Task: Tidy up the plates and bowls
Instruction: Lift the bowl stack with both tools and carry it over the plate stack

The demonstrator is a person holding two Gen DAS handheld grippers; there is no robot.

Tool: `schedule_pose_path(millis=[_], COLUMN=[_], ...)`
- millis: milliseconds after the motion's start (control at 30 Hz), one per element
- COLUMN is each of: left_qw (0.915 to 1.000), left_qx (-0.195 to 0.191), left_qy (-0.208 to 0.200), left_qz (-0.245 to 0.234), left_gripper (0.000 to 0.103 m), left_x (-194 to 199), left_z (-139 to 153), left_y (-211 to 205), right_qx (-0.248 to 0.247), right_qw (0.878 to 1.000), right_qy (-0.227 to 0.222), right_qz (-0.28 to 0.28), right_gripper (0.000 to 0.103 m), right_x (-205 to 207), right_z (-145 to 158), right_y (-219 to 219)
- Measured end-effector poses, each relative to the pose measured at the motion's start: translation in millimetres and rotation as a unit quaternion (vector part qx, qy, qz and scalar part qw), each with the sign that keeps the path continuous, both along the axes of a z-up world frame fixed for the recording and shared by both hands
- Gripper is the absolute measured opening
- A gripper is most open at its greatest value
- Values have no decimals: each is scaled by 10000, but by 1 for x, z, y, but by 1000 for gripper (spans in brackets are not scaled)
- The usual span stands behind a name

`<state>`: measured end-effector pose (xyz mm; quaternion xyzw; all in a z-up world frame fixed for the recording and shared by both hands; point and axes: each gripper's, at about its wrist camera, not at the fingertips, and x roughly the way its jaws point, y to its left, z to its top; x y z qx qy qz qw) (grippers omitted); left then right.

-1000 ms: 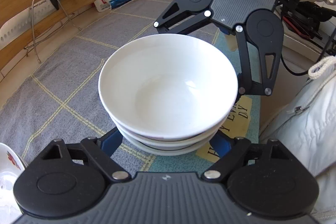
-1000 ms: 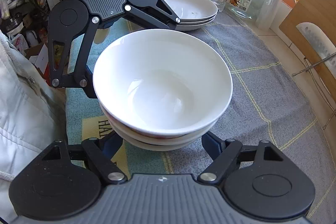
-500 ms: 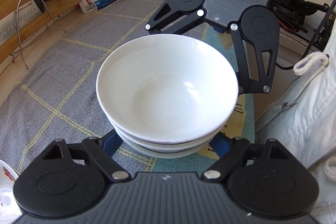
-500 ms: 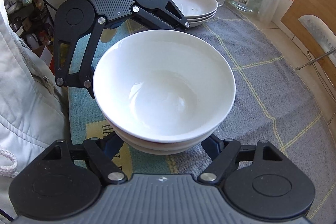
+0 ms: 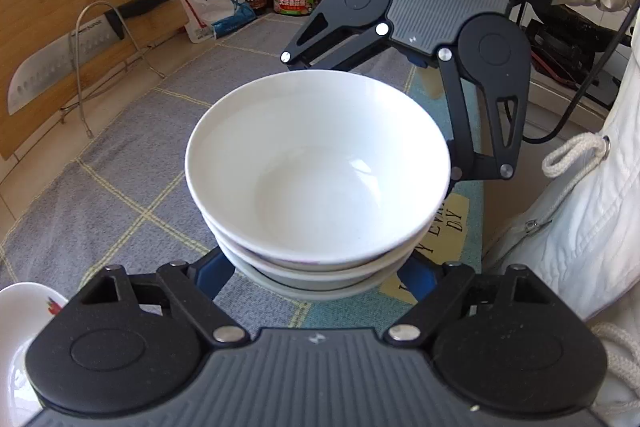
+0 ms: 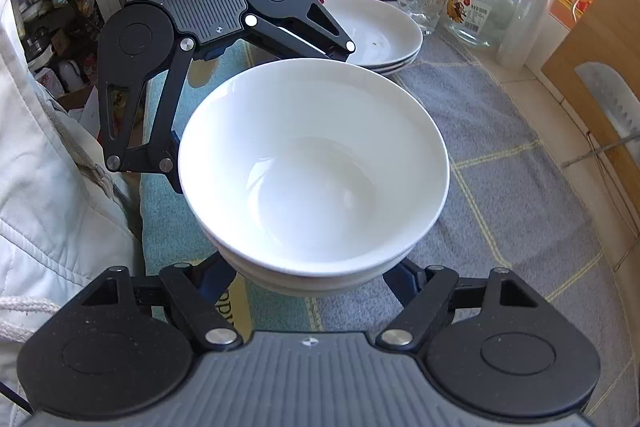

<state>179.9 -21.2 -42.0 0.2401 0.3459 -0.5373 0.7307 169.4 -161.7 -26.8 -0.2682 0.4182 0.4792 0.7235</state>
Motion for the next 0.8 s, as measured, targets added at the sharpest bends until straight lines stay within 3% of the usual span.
schedule_pose_path(millis=[400, 800], left_qw=[9957, 9883], left_qx=[-67, -69], left_qy=[-390, -532], left_qz=[841, 1425], left_gripper=[87, 87], left_x=[9, 34], left_z=[30, 33], left_y=[84, 151], right_qx=[36, -5], right_qw=[9962, 9907], right_qy=[-358, -498], right_qz=[790, 1269], right_gripper=[83, 83], right_x=[41, 83], right_z=[23, 21], right_y=[81, 149])
